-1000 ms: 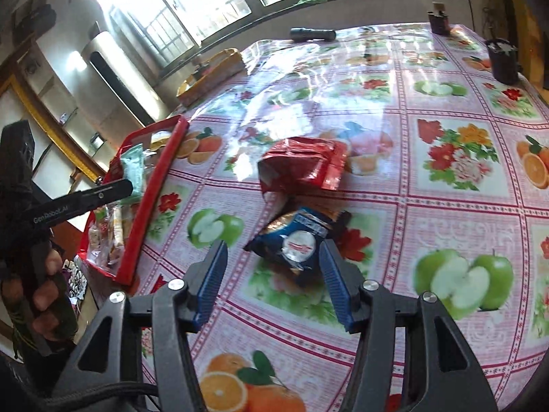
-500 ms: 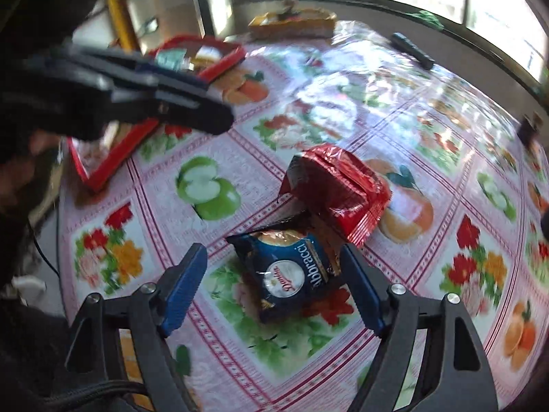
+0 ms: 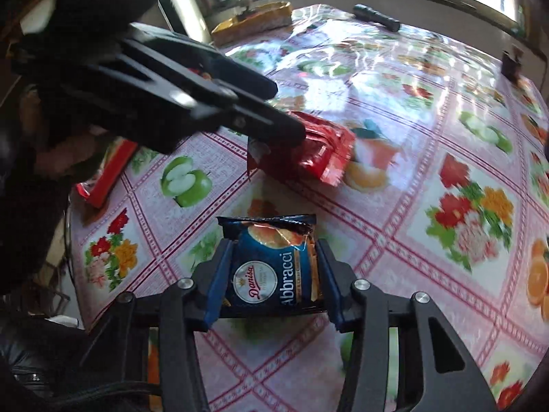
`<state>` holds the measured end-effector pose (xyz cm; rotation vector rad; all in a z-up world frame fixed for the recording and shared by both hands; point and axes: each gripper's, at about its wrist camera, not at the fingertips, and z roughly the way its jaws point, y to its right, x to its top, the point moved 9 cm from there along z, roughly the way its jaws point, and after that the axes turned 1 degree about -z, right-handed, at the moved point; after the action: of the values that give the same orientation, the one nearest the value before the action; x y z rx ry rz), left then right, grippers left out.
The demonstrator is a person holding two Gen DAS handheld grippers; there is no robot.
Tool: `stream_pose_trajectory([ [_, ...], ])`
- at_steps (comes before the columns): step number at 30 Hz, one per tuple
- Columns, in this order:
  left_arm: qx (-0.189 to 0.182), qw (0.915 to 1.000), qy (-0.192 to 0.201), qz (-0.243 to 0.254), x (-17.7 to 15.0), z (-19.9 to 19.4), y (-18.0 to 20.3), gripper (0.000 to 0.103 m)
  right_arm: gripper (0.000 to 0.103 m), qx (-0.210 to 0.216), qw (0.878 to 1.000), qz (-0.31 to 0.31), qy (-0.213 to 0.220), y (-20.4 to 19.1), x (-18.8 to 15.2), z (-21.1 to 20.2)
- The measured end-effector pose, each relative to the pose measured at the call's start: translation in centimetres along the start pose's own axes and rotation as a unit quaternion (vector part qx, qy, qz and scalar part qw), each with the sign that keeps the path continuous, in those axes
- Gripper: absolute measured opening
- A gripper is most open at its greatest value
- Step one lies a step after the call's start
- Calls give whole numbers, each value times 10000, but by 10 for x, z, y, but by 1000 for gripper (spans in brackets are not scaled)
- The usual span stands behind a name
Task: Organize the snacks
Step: 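Grasp the blue Danisa packet with the right tool while the left tool grasps the red chip bag, then carry the red chip bag with the left tool while the right tool carries the blue packet over the tray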
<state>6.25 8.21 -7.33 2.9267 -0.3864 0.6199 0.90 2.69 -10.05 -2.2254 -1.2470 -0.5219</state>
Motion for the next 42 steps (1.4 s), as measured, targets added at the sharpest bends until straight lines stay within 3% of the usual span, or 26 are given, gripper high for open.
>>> stream_pose_trajectory([
  [7, 129, 9992, -323, 181, 0, 30, 5, 67, 50, 55, 9936, 925, 645, 16, -12, -46],
  [11, 242, 9985, -481, -78, -5, 45, -2, 52, 50, 18, 9882, 1249, 883, 25, -16, -61],
  [19, 224, 9960, 58, -866, -4, 12, -9, 42, 50, -82, 9851, 1353, 1056, 22, -20, -75],
  [24, 543, 9886, 429, -1335, -22, -18, -8, 37, 50, -148, 9820, 1475, 1173, 23, -18, -79],
  [31, 1097, 9753, 664, -1799, -52, -44, -20, 36, 49, -283, 9844, 1324, 1122, 7, -15, -70],
  [42, 1834, 9519, 1108, -2190, -77, -87, -41, 35, 49, -267, 9856, 1131, 1227, -15, 3, -64],
])
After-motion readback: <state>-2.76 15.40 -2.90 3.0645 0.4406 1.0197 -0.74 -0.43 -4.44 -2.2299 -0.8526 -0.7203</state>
